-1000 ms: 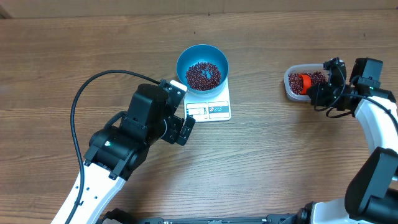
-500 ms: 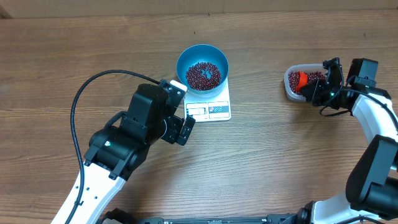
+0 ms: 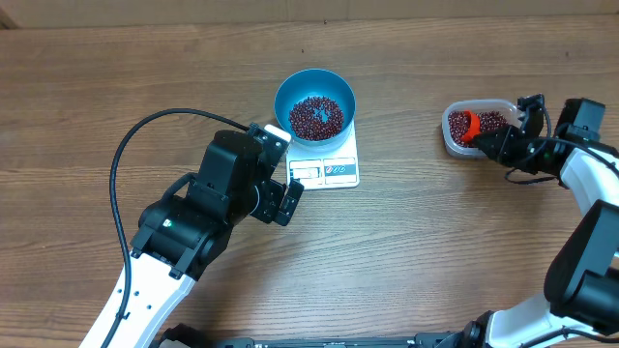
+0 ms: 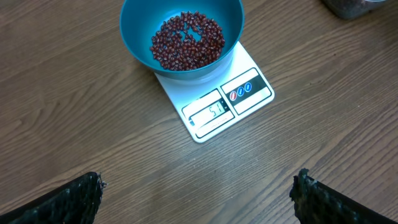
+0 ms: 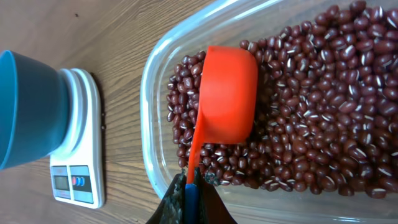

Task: Scoop item into bowl and weigh 150g on scale
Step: 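Drag the orange cup through the beans to scoop more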

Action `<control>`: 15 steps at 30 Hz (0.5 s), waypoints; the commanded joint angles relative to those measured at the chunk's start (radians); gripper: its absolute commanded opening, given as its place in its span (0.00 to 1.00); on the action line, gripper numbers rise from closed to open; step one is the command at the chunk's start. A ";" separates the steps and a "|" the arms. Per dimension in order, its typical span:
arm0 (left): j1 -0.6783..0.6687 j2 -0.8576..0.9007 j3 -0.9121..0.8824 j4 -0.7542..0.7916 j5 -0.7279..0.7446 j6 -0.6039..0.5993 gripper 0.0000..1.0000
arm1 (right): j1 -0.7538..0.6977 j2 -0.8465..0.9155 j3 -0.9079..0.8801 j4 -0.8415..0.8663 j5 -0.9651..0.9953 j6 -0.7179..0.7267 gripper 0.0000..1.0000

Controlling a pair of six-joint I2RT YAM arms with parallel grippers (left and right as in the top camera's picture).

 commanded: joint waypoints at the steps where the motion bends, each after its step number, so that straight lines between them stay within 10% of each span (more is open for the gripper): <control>1: 0.006 -0.009 0.013 0.003 0.015 0.016 1.00 | -0.026 0.031 -0.003 0.005 -0.149 0.003 0.04; 15: 0.006 -0.010 0.013 0.003 0.015 0.016 1.00 | -0.046 0.033 -0.003 0.017 -0.181 0.101 0.04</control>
